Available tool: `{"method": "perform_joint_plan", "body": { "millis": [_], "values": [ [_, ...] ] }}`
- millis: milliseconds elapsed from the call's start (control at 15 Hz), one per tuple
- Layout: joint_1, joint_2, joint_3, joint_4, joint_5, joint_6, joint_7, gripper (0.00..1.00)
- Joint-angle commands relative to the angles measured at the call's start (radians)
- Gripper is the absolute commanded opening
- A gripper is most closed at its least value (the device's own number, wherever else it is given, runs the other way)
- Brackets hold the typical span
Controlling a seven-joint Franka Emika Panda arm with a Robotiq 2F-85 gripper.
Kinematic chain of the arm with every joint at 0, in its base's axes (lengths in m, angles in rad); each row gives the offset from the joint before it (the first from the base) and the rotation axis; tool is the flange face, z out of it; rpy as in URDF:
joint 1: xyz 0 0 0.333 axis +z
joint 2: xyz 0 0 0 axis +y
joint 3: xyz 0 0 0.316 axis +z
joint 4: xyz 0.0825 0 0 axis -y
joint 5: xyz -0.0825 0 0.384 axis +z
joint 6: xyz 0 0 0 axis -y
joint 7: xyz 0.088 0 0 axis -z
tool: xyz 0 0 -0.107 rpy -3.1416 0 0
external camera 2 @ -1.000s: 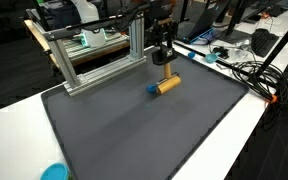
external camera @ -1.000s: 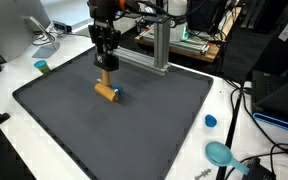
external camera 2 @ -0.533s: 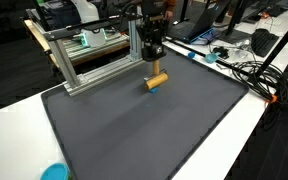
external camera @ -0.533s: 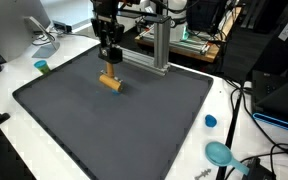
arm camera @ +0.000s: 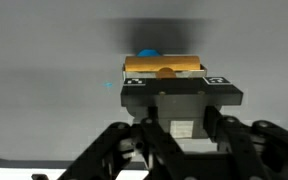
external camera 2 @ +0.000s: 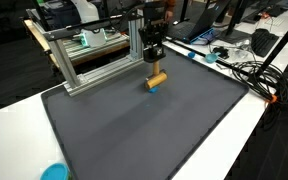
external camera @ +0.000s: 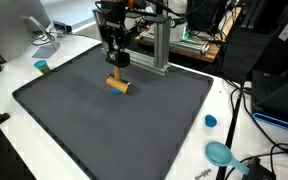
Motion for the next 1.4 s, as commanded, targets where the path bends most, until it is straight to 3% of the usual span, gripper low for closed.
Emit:
{"method": "perform_joint_plan", "body": {
  "millis": [0, 400, 1133, 1333],
  "values": [
    [0.004, 0.007, -0.007, -0.009, -0.028, 0.054, 0.025, 0.21],
    [0.012, 0.049, -0.024, 0.015, -0.136, -0.016, 0.082, 0.21],
    [0.009, 0.071, -0.029, 0.064, -0.133, -0.146, 0.085, 0.21],
    [0.008, 0.094, -0.026, 0.069, -0.12, -0.115, 0.081, 0.21]
  ]
}}
